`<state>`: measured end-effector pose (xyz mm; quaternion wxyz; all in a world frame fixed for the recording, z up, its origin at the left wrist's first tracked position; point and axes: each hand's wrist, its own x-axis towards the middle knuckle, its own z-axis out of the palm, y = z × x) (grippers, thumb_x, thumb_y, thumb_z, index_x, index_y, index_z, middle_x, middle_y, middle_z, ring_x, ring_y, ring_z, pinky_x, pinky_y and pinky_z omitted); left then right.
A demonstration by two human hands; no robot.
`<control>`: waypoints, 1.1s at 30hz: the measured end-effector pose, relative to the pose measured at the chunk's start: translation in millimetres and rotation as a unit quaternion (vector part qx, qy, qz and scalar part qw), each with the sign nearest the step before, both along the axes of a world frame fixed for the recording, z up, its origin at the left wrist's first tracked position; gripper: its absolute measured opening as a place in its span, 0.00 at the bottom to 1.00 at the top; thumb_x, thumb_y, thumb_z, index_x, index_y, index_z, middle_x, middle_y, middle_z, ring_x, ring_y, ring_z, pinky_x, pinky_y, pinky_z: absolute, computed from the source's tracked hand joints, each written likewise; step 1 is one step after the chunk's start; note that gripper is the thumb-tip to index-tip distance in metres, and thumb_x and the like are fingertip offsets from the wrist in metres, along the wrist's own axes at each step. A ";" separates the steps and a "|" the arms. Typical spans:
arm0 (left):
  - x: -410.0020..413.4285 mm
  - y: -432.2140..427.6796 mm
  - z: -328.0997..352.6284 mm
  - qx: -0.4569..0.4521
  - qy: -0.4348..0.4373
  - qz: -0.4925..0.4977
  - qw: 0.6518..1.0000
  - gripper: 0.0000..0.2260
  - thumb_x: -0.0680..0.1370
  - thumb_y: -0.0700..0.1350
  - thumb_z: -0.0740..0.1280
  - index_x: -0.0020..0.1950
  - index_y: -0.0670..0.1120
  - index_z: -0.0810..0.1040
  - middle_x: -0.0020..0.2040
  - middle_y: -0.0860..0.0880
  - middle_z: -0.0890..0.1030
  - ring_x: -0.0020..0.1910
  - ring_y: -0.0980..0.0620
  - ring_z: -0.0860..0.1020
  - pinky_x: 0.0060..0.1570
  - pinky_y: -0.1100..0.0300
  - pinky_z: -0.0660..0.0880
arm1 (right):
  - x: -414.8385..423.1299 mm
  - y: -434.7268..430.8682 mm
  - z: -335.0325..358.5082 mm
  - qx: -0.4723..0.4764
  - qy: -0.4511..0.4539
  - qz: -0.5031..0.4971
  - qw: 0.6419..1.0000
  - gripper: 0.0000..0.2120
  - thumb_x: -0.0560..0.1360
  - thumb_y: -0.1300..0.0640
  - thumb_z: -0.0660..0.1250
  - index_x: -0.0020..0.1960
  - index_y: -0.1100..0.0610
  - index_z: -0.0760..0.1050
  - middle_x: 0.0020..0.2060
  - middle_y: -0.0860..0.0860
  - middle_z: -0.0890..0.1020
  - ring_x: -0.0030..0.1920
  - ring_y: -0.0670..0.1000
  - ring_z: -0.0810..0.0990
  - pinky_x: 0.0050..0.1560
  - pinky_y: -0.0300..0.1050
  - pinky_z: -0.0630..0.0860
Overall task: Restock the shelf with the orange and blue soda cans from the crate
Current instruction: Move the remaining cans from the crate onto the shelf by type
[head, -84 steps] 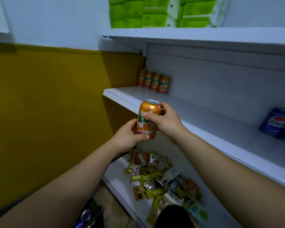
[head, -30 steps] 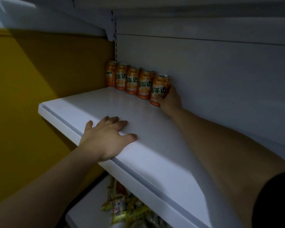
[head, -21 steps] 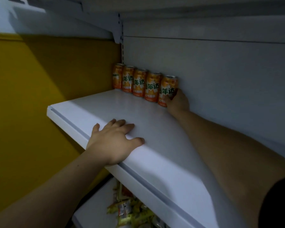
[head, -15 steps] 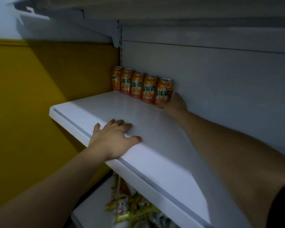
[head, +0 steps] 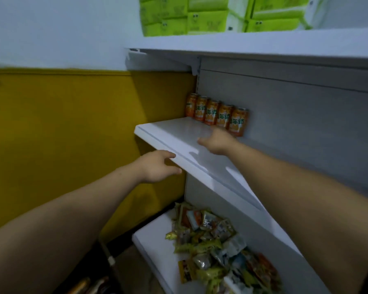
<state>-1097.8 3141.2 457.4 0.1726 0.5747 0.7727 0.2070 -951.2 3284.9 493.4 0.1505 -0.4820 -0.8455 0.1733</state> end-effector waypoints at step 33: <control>-158.5 -369.8 -398.0 -0.332 -0.233 0.274 0.872 0.17 0.73 0.57 0.66 0.59 0.52 0.75 0.58 0.50 0.76 0.54 0.51 0.75 0.57 0.53 0.74 | -258.2 -260.1 -409.5 -0.277 -0.341 0.361 0.823 0.28 0.78 0.41 0.63 0.71 0.57 0.67 0.64 0.59 0.76 0.58 0.58 0.76 0.58 0.51 0.74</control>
